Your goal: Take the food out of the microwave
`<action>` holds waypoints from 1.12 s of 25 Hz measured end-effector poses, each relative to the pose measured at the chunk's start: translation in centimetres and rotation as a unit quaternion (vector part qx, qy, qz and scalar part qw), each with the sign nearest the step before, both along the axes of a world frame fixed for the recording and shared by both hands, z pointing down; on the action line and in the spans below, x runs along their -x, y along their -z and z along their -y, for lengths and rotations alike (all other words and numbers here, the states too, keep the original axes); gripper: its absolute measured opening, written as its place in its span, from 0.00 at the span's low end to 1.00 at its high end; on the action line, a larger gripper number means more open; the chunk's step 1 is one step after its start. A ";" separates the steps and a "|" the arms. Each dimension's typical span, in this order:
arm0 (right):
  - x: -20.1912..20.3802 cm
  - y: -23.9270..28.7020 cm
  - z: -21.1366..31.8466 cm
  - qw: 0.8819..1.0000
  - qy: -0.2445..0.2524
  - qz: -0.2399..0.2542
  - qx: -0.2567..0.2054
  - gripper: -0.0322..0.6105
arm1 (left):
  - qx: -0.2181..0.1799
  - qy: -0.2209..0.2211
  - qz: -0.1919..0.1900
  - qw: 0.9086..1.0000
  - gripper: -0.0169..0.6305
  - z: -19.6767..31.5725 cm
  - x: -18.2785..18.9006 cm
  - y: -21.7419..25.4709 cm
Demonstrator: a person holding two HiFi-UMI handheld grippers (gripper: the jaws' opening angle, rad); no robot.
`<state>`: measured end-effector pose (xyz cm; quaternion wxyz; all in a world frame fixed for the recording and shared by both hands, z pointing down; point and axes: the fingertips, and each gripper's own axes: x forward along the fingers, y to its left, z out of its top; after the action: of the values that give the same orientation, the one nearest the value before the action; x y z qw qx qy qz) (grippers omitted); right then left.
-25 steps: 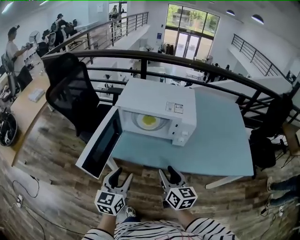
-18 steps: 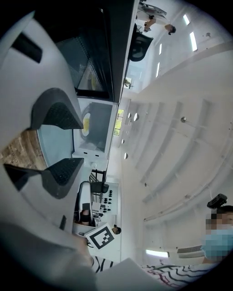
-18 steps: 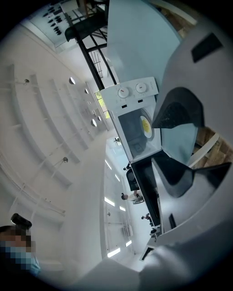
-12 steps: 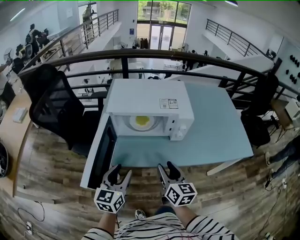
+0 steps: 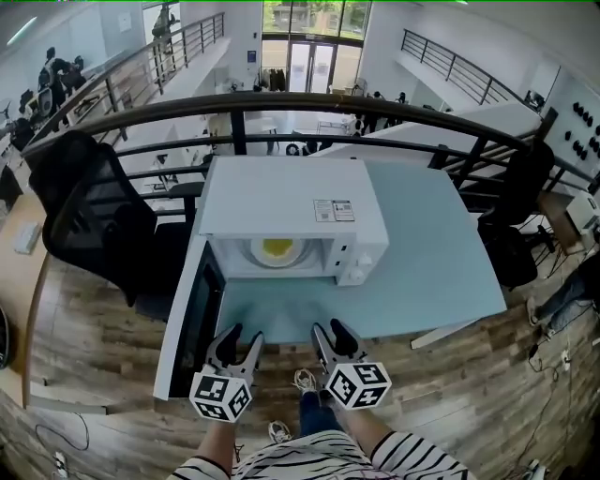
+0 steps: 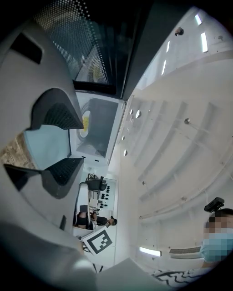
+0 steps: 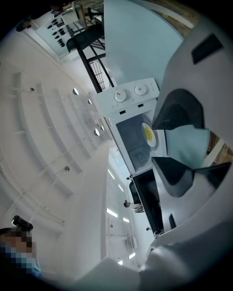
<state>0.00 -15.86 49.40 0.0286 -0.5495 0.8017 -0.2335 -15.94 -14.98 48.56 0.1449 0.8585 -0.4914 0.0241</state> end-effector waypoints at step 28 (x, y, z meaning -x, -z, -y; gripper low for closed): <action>-0.5 -5.4 13.3 1.000 0.011 0.019 0.017 0.35 | 0.023 0.050 -0.005 0.998 0.30 13.4 -0.3 -5.9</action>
<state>0.54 -29.18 54.76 0.0324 -0.5366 0.8028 -0.2578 -15.68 -28.43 54.47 0.1682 0.8292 -0.5325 0.0239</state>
